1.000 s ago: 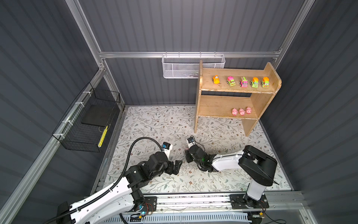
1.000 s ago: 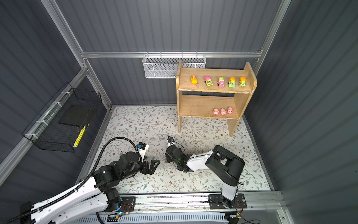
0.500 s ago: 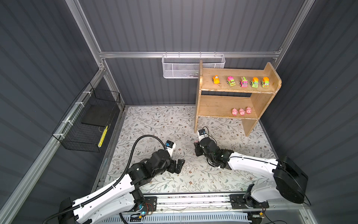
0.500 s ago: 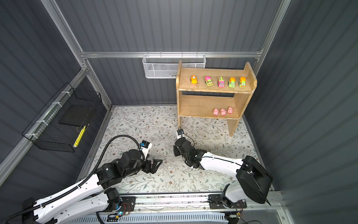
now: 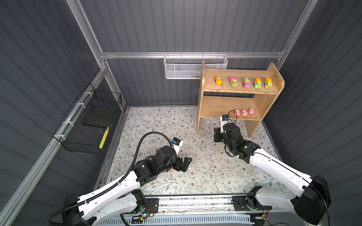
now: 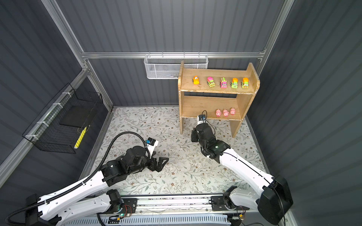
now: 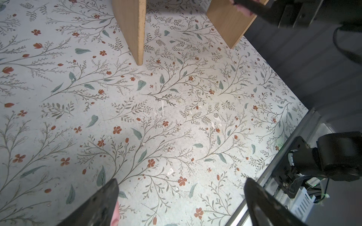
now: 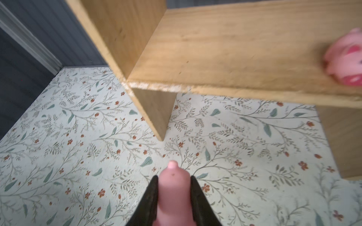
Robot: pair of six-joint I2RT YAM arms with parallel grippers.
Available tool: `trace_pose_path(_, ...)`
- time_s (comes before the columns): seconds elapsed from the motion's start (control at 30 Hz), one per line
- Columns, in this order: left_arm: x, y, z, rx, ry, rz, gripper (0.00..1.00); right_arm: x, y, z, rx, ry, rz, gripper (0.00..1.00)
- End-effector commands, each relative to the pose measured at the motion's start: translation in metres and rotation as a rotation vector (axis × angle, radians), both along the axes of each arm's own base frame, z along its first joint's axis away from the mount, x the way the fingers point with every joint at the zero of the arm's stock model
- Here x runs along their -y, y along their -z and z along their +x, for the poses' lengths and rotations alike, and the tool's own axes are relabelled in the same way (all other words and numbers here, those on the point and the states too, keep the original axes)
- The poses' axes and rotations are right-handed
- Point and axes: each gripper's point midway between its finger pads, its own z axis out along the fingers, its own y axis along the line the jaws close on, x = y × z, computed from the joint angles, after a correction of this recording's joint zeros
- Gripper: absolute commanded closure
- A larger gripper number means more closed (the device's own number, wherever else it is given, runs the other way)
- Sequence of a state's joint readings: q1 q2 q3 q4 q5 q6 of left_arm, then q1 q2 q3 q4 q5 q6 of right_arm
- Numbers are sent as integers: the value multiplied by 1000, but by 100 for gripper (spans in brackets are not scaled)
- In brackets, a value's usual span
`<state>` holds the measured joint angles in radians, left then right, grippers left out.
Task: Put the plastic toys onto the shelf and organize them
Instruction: 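Carry the pink pig toward the lower shelf with the right gripper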
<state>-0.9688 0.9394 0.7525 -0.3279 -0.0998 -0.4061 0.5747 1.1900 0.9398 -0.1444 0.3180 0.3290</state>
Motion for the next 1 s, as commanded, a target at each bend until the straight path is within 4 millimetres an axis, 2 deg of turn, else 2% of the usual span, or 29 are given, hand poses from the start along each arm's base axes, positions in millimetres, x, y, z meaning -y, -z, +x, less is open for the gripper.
trace_pose_path(0.0,18,-30,6,57,47,-56,0,18,-13,10,1,18,-36,73)
trace_pose_path(0.23,41,-52,16,100,99,-57,0,51,-31,45,6,85,-23,73)
trace_pose_path(0.37,51,-60,21,126,127,-52,0,66,-33,65,-4,112,-20,73)
trace_pose_path(0.47,56,-64,24,140,138,-41,0,76,-27,80,-24,131,-18,72)
trace_pose_path(0.67,66,-71,31,171,158,-24,0,88,-17,100,-43,146,-1,73)
trace_pose_path(0.97,78,-75,44,220,172,17,0,93,-16,117,-55,145,-6,72)
